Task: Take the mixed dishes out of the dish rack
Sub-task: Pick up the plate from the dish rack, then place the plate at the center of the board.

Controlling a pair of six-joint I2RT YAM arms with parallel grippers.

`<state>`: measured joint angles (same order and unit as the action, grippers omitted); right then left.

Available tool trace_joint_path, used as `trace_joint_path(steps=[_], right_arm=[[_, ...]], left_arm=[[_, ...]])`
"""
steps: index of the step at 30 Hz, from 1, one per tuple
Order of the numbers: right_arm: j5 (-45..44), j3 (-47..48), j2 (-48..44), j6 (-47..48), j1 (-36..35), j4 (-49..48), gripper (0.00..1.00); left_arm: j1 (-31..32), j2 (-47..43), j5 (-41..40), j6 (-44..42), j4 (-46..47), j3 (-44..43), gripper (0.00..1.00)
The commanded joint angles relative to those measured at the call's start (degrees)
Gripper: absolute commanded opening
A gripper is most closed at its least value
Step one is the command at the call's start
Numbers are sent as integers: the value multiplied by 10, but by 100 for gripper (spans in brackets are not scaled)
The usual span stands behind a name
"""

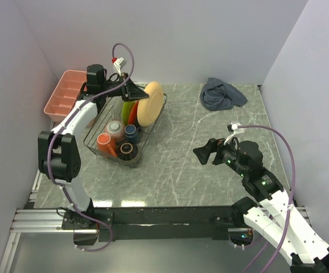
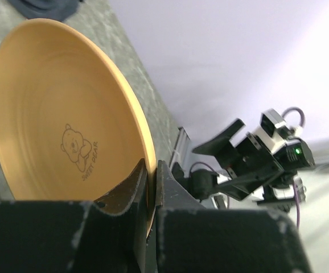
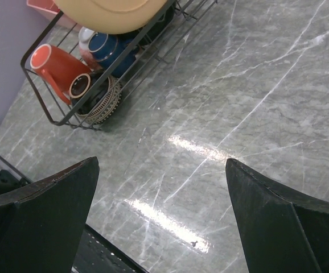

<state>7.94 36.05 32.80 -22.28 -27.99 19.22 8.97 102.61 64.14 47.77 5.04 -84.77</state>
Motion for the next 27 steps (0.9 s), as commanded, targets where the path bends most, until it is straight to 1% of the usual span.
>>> trace_joint_path(steps=[1, 3, 4, 5, 6, 7, 8, 9, 11, 12, 13, 15, 17, 18, 20, 21, 22, 23, 24, 26, 27], right_arm=[[-4, 5, -13, -14, -4, -28, 100], [-9, 10, -16, -16, -4, -25, 100], [-16, 12, -18, -17, -4, -23, 100], [-21, 14, -18, -21, -3, -23, 100], [-24, 17, -20, -25, -4, -22, 100], [-32, 19, -22, -28, -3, -22, 100], [-35, 22, -23, -33, -3, -22, 100], [-38, 24, -23, -37, -2, -24, 100], [-46, 31, -20, -49, -4, -23, 100], [-50, 33, -19, -52, -4, -21, 100], [-62, 36, -18, -64, -4, -20, 100], [-78, 40, -13, -79, -3, -15, 100], [-112, 44, -13, -115, -2, -8, 100], [-115, 45, -14, -116, -3, -8, 100], [-117, 55, -7, -118, -2, 1, 100], [-117, 61, -2, -119, -1, 8, 100], [-120, 79, 2, -123, 0, 18, 100], [-131, 88, 18, -126, 0, 44, 100], [-138, 100, 27, -130, 2, 59, 100], [-153, 135, 52, -144, 3, 102, 100], [-165, 146, 59, -146, 2, 114, 100]], left_arm=[[24, -52, 28, 1, -4, -9, 1], [31, -65, 18, -17, -30, -18, 1], [36, -69, 13, -45, -47, -23, 1], [39, -77, 3, -62, -96, -28, 1], [47, -80, -7, -82, -120, -41, 1], [53, -89, -31, -126, -146, -46, 1], [59, -94, -44, -148, -190, -51, 1], [73, -98, -57, -192, -213, -59, 1], [89, -112, -96, -233, -264, -65, 1], [106, -116, -114, -273, -277, -64, 1], [116, -129, -147, -291, -287, -63, 1], [146, -141, -187, -338, -308, -51, 1], [168, -159, -233, -363, -313, -35, 1], [191, -166, -248, -388, -313, -29, 1], [216, -184, -295, -413, -313, -9, 1], [243, -193, -313, -439, -312, -3, 1], [256, -198, -327, -451, -310, 3, 1], [270, -203, -367, -462, -306, 20, 1], [298, -210, -389, -490, -301, 28, 1], [323, -216, -428, -512, -292, 50, 1], [348, -220, -465, -532, -289, 57, 1]])
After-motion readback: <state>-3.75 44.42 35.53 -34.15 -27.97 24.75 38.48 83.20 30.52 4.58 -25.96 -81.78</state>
